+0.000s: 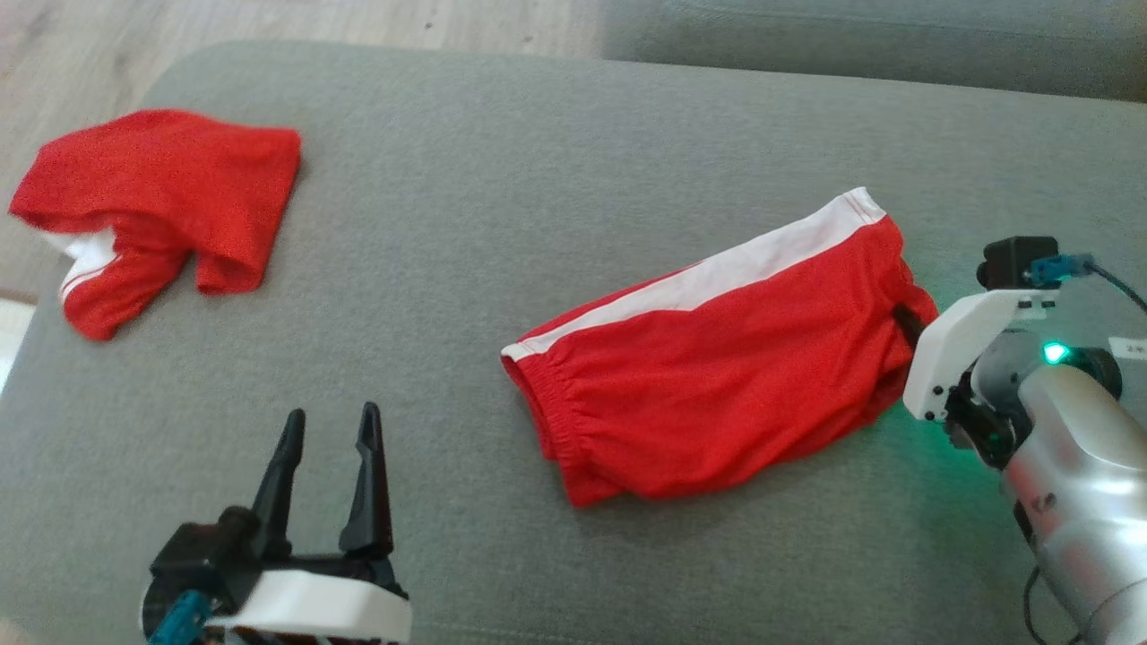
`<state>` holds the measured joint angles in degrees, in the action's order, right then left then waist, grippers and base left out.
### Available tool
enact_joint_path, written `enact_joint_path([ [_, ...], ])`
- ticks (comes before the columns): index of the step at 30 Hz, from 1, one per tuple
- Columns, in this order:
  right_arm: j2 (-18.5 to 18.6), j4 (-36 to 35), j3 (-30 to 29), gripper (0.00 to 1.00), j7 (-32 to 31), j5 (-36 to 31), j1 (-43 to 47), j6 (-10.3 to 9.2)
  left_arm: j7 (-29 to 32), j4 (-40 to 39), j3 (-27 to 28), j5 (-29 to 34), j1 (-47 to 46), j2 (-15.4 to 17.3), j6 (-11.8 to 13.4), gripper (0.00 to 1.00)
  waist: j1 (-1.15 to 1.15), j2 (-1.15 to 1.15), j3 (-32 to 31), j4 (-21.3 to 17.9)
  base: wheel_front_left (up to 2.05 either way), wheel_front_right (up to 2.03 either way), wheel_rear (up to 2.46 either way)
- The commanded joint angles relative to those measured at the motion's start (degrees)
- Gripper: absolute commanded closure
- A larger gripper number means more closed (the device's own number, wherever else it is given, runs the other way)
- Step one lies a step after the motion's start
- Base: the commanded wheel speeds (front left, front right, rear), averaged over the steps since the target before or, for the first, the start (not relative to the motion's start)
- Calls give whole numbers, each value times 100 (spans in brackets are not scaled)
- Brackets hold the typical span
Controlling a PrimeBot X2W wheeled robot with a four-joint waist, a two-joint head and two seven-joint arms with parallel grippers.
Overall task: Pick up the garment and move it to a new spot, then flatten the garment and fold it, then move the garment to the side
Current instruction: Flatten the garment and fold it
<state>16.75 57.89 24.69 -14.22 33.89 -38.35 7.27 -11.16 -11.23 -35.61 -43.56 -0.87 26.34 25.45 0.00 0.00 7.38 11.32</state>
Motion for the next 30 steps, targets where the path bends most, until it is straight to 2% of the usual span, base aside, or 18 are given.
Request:
enact_joint_path([
  [1, -41, -205, -46, 100, 228, 64, 50, 22, -7, -118, 249, 63, -224, 219, 14, 0, 0, 0, -140, -235, 0, 0, 0],
  [9, -142, -468, -407, 100, 621, -22, 491, 22, -46, -104, 456, -50, -59, 355, 74, 0, 0, 0, -330, -931, 0, 0, 0],
  [16, -322, -999, -1073, 100, 869, -300, 1129, 22, -94, -116, 413, -85, 105, 322, 52, 0, 0, 0, -295, -1386, 0, 0, 0],
  [23, -788, -1691, -1884, 100, 811, -816, 1774, 22, -78, -44, 319, -63, 96, 281, 33, 0, 0, 0, -363, -1375, 0, 0, 0],
  [27, -1073, -2412, -2158, 100, 630, -1158, 1994, 22, -73, -16, 285, -79, 128, 243, 47, 0, 0, 0, -488, -1228, 0, 0, 0],
  [30, -1255, -3063, -2157, 100, 361, -1372, 2091, 22, -65, -4, 258, -93, 162, 224, 51, 0, 0, 0, -608, -1083, 0, 0, 0],
])
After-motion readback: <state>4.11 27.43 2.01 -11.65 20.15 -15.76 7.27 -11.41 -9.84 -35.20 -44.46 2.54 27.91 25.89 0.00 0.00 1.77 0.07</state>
